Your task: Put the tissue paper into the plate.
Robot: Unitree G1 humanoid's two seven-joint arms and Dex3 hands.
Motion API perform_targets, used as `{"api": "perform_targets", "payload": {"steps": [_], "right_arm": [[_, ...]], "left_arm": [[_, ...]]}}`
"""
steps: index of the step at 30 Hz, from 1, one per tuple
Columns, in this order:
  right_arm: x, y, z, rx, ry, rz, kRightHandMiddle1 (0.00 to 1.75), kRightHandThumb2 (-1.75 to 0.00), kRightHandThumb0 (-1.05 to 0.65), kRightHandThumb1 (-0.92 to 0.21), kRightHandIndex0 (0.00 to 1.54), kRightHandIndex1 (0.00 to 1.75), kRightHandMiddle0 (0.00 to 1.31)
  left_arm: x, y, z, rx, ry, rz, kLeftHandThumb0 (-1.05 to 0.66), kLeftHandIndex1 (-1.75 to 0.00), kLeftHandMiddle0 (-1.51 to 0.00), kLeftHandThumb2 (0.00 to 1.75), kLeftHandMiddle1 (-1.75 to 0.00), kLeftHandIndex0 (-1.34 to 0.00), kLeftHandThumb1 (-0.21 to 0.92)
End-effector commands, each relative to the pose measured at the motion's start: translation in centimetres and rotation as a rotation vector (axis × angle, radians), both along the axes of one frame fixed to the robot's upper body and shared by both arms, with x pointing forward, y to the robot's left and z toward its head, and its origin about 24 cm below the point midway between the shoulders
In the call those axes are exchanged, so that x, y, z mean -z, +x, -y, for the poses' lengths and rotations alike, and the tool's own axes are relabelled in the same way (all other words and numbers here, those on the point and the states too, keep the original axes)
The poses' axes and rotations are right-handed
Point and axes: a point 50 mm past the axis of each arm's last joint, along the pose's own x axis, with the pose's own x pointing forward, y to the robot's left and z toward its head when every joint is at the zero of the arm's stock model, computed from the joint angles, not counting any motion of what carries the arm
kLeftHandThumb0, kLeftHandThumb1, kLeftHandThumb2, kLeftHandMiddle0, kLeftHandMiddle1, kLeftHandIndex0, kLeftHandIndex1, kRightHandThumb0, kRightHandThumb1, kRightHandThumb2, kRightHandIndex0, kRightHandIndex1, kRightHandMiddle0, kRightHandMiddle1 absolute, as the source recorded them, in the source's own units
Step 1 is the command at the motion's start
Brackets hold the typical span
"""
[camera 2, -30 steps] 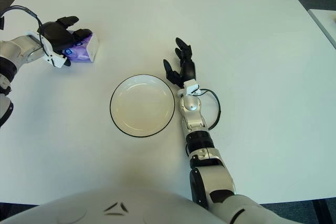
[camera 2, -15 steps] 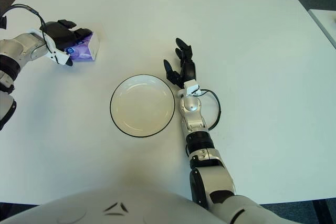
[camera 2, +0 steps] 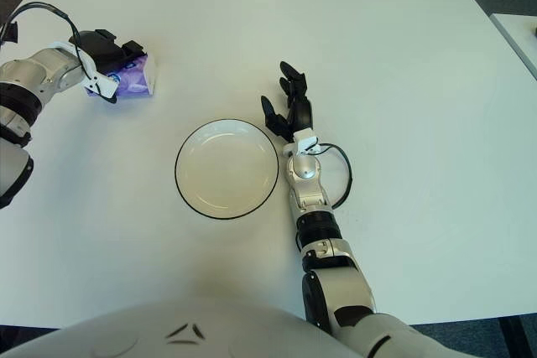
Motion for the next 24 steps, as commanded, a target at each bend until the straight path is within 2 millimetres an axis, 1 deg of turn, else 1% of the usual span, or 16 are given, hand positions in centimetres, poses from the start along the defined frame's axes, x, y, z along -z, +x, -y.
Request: {"api": "perform_targets", "payload": {"steps": [1,4,6,7,9,10,12,19,24], "right_arm": [[5.1,-2.4,0.8,0.037,-0.001,-0.231,0.67,-0.49,-0.58,-0.89,0.11,0.55,0.0],[5.0,-2.4,0.8,0.035,0.001,-0.231,0.68,-0.49,-0.59,-0.89,0.11,0.55,0.0],[5.0,-2.4,0.8,0.034,0.001,-0.231,0.67,-0.5,-0.59,-0.89,0.11,0.55,0.0],[5.0,-2.4,0.8,0.034,0.001,-0.231,0.67,-0.5,-0.59,-0.89,0.11,0.55,0.0],[5.0,-2.4,0.8,0.033,-0.002,-0.231,0.67,-0.5,-0.59,-0.89,0.12,0.56,0.0],[5.0,-2.4,0.8,0.032,-0.003,-0.231,0.67,-0.5,-0.59,-0.89,0.12,0.56,0.0],[5.0,-2.4,0.8,0.032,-0.006,-0.23,0.66,-0.5,-0.59,-0.89,0.12,0.56,0.0],[5.0,-2.4,0.8,0.034,-0.007,-0.231,0.66,-0.5,-0.58,-0.89,0.12,0.56,0.0],[5.0,-2.4,0.8,0.029,-0.002,-0.23,0.67,-0.51,-0.57,-0.88,0.12,0.57,0.0]], "left_arm": [[4.8,-1.7,-0.9,-0.011,0.057,-0.171,-0.73,-1.73,-0.66,0.68,-1.71,-0.47,0.48],[5.1,-1.8,-0.8,-0.003,0.047,-0.163,-0.71,-1.74,-0.74,0.7,-1.73,-0.58,0.47],[5.2,-1.8,-0.7,0.005,0.047,-0.156,-0.7,-1.74,-0.79,0.7,-1.74,-0.63,0.47],[5.2,-1.8,-0.7,0.008,0.047,-0.153,-0.63,-1.67,-0.81,0.9,-1.74,-0.68,0.39],[5.3,-1.9,-0.6,0.027,0.048,-0.137,-0.58,-1.6,-0.85,1.08,-1.74,-0.74,0.31],[5.4,-1.9,-0.6,0.041,0.045,-0.124,-0.56,-1.57,-0.86,1.15,-1.74,-0.77,0.28],[5.6,-2.0,-0.6,0.06,0.037,-0.105,-0.55,-1.53,-0.89,1.2,-1.75,-0.8,0.25],[5.9,-2.3,-0.6,0.078,-0.015,-0.056,-0.53,-1.48,-0.94,1.24,-1.75,-0.83,0.22],[6.2,-2.4,-0.6,0.07,-0.04,-0.047,-0.52,-1.48,-0.95,1.22,-1.75,-0.82,0.24]]}}
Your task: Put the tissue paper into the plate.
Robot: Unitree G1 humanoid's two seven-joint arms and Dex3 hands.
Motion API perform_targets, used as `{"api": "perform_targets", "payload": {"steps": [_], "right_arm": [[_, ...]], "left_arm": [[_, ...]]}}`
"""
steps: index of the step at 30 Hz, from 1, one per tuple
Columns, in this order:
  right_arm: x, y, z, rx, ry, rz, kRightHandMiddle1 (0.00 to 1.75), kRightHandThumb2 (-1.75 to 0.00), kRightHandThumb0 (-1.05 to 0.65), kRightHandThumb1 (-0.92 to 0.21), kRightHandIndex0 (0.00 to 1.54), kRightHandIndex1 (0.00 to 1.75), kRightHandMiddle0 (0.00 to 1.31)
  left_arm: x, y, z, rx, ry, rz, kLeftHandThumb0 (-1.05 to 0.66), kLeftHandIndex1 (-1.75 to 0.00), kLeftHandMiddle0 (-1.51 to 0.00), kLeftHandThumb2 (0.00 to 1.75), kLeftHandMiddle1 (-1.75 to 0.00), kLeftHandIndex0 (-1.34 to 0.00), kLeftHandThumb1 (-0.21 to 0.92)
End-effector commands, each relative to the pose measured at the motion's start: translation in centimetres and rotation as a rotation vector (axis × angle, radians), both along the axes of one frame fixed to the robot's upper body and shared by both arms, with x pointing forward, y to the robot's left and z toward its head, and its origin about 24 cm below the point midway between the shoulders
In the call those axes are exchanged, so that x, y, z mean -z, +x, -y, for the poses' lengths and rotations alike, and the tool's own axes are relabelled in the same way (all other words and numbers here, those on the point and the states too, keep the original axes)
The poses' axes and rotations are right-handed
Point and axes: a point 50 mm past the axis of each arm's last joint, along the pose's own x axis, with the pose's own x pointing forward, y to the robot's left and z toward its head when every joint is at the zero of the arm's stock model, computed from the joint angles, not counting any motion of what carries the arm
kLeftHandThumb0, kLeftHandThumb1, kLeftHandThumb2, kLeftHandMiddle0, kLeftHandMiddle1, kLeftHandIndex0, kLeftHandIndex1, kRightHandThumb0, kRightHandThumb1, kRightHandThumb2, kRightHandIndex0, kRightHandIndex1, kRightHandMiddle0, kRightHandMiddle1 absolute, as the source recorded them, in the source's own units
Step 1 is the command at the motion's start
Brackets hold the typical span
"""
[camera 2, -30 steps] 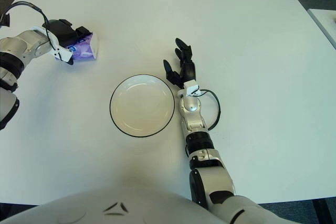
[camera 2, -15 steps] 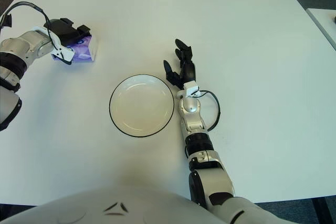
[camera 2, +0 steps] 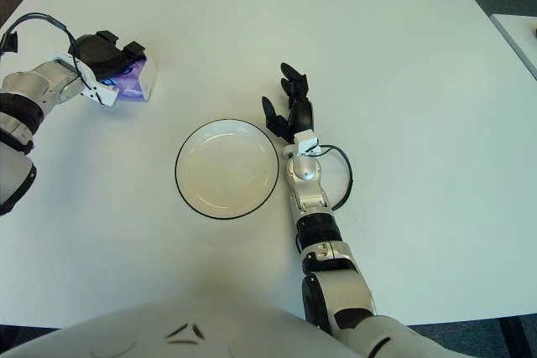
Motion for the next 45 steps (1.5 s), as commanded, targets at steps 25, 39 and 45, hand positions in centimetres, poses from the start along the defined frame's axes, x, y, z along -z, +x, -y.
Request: {"api": "perform_targets", "payload": {"steps": [25,39,45], "right_arm": [[5.3,-2.4,0.9,-0.002,-0.011,-0.239,0.67,-0.51,-0.61,-0.88,0.12,0.6,0.0],[5.3,-2.4,0.9,-0.007,-0.015,-0.242,0.65,-0.49,-0.61,-0.88,0.12,0.61,0.0],[5.3,-2.4,0.9,-0.003,-0.017,-0.242,0.68,-0.49,-0.6,-0.87,0.12,0.62,0.0]], "left_arm": [[2.4,-1.9,-0.6,0.064,-0.282,0.135,-0.51,-1.75,-1.22,1.4,-1.75,-0.67,0.25],[-0.8,-2.2,-0.2,0.125,-0.675,0.21,-0.49,-1.75,-1.27,1.34,-1.75,-0.63,0.29],[-1.6,-2.5,0.2,0.184,-0.745,0.21,-0.49,-1.75,-1.26,1.36,-1.75,-0.64,0.28]]}}
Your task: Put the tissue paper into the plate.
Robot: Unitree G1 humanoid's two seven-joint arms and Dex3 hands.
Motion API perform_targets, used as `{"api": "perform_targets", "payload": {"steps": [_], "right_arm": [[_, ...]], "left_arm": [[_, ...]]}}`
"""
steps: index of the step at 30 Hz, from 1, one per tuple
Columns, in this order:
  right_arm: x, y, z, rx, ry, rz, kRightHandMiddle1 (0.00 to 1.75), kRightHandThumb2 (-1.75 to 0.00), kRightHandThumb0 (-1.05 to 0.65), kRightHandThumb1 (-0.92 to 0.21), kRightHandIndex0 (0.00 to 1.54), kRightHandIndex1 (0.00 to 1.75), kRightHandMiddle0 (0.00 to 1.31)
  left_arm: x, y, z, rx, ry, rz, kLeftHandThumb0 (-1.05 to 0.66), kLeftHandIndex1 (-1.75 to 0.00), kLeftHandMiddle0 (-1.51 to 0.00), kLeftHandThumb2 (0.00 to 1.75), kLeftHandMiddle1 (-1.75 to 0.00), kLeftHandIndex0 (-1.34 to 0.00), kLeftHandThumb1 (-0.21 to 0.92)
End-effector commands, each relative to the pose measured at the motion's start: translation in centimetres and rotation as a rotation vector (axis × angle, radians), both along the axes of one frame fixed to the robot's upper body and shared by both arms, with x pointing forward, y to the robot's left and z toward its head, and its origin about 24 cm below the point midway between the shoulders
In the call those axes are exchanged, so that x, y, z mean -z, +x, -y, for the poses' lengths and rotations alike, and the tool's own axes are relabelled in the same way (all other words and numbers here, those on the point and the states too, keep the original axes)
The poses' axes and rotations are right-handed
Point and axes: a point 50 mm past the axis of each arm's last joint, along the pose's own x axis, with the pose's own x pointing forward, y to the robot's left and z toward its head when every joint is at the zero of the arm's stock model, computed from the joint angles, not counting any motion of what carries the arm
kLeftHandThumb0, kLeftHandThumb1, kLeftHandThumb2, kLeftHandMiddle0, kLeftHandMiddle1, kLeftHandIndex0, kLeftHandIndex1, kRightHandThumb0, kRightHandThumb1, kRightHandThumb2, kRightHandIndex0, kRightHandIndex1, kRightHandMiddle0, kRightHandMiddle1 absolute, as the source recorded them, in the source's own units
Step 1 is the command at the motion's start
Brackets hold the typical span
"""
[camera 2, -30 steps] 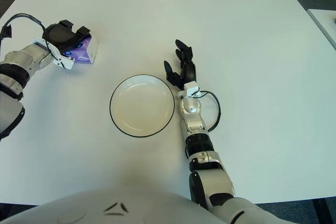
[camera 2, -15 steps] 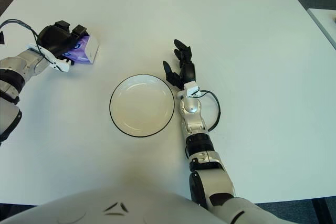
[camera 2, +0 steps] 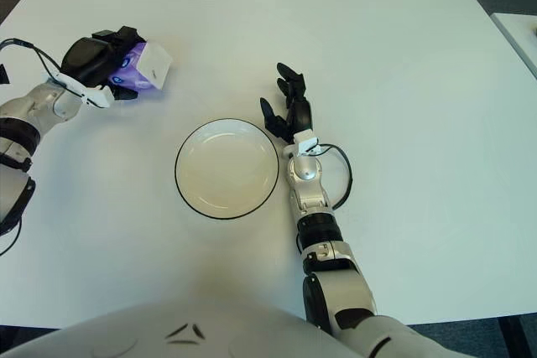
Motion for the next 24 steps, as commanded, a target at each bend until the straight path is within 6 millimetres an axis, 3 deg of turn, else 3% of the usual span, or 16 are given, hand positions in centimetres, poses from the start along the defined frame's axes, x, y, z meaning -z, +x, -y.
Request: {"api": "perform_targets", "payload": {"steps": [1,24], "right_arm": [[5.4,-2.4,1.0,0.036,-0.01,-0.247,0.69,-0.49,-0.59,-0.87,0.13,0.62,0.0],[5.6,-2.5,1.3,0.043,-0.008,-0.256,0.67,-0.52,-0.59,-0.87,0.12,0.62,0.0]], "left_arm": [[-0.3,-0.4,-0.5,0.012,-0.033,0.004,-0.49,-1.75,-1.26,1.36,-1.75,-0.64,0.28],[-4.1,-2.4,1.7,0.245,-0.325,0.104,-0.5,-1.75,-1.3,1.38,-1.75,-0.65,0.26]]}}
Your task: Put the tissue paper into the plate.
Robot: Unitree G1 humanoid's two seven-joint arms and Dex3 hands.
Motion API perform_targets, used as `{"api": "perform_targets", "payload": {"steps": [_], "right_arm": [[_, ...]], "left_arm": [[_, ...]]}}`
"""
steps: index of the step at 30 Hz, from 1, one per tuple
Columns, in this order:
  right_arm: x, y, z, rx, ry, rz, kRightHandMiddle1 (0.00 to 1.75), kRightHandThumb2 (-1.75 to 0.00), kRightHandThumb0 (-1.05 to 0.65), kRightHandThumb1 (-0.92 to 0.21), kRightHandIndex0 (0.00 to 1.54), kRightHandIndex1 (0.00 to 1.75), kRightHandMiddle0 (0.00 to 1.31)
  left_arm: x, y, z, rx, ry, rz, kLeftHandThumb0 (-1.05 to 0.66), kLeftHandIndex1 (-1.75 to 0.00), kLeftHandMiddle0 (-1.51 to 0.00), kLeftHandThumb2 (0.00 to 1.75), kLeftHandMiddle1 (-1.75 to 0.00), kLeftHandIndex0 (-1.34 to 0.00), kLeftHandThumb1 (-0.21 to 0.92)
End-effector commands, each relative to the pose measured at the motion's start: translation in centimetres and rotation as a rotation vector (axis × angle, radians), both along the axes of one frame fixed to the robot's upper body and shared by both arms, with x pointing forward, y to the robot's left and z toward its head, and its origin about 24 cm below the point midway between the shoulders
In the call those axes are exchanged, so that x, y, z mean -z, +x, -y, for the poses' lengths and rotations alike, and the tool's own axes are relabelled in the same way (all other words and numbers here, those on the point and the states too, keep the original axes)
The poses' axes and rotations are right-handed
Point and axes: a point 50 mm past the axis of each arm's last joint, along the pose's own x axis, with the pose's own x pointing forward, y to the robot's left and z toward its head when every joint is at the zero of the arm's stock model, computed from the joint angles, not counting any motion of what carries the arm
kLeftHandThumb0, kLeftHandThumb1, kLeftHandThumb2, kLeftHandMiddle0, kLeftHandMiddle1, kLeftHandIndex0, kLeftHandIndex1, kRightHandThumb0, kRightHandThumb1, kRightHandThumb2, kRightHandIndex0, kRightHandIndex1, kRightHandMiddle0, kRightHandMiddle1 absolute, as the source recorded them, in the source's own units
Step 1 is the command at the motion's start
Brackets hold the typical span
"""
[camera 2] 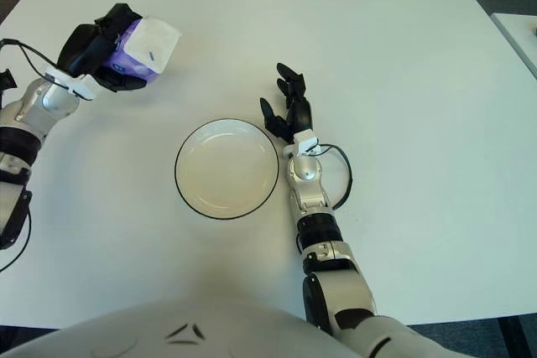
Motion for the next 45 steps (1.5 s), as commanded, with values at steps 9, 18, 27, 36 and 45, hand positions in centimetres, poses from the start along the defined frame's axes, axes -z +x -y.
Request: {"api": "perform_targets", "payload": {"steps": [9,18,27,36,45], "right_arm": [[5.6,-2.6,1.2,0.035,-0.011,-0.256,0.66,-0.52,-0.6,-0.87,0.11,0.62,0.0],[5.7,-2.6,1.3,0.039,-0.016,-0.267,0.64,-0.51,-0.6,-0.87,0.12,0.62,0.0],[5.8,-2.6,1.4,0.033,-0.018,-0.274,0.6,-0.51,-0.6,-0.87,0.12,0.61,0.0],[5.9,-2.5,1.4,0.026,-0.025,-0.281,0.58,-0.51,-0.6,-0.87,0.12,0.61,0.0],[6.0,-2.3,1.4,0.026,-0.055,-0.286,0.58,-0.51,-0.6,-0.89,0.13,0.62,0.0]], "left_arm": [[-1.0,-1.9,1.5,0.136,-0.07,0.03,-0.5,-1.75,-1.31,1.38,-1.75,-0.66,0.26],[-1.4,-4.9,3.7,0.319,-0.039,0.04,-0.5,-1.75,-1.29,1.41,-1.75,-0.67,0.24],[-1.0,-6.9,5.7,0.504,-0.077,0.002,-0.5,-1.75,-1.26,1.4,-1.75,-0.67,0.25],[-0.3,-7.8,7.7,0.582,-0.049,0.068,-0.5,-1.75,-1.25,1.38,-1.75,-0.66,0.26],[-0.4,-8.2,9.1,0.598,0.119,0.108,-0.49,-1.75,-1.24,1.37,-1.75,-0.65,0.27]]}}
